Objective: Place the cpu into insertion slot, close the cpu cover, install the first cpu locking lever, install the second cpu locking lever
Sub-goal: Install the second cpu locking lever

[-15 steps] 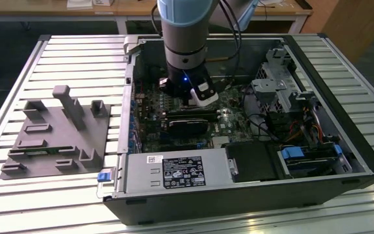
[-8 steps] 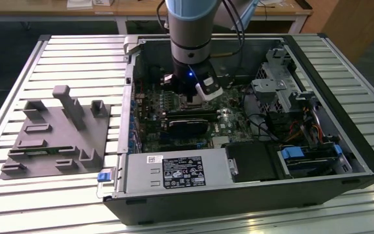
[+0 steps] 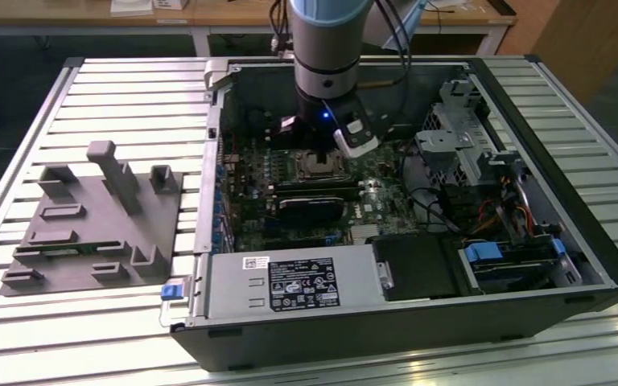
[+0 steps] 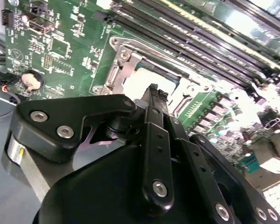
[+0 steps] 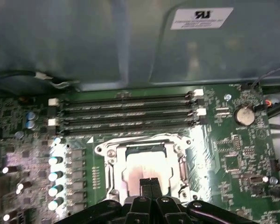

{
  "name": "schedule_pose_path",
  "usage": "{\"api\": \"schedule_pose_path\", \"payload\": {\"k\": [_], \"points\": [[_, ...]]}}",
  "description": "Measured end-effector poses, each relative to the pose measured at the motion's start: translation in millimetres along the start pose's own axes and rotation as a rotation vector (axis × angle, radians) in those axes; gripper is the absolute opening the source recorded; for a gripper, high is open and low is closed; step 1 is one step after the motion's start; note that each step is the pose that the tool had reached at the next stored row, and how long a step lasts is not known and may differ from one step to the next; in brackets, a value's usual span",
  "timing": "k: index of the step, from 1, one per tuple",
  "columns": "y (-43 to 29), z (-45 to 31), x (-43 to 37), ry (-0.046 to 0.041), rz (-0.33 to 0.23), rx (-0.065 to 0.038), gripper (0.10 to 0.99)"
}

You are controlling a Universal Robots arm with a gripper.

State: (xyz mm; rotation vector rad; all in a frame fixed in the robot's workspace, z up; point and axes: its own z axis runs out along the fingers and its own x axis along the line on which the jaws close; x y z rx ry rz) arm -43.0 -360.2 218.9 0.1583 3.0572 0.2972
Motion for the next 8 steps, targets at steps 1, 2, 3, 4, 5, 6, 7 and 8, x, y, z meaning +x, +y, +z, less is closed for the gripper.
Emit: {"api": "schedule_pose_path", "payload": {"k": [1, 2, 3, 4, 5, 6, 7, 8], "points": [[0.7, 0.2, -0.2, -0.0001, 0.000, 0.000, 0.106], [1.1, 0.2, -0.2, -0.0002, 0.000, 0.000, 0.106], [1.1, 0.2, -0.2, -0.0001, 0.000, 0.000, 0.106], [1.1, 0.3, -0.2, -0.0002, 0.000, 0.000, 0.106], [1.4, 0.3, -0.2, -0.0002, 0.000, 0.000, 0.106], [1.6, 0.3, -0.1, -0.0001, 0.000, 0.000, 0.106], [1.7, 0.4, -0.1, -0.0002, 0.000, 0.000, 0.106], [1.7, 0.3, -0.1, -0.0001, 0.000, 0.000, 0.106]]}}
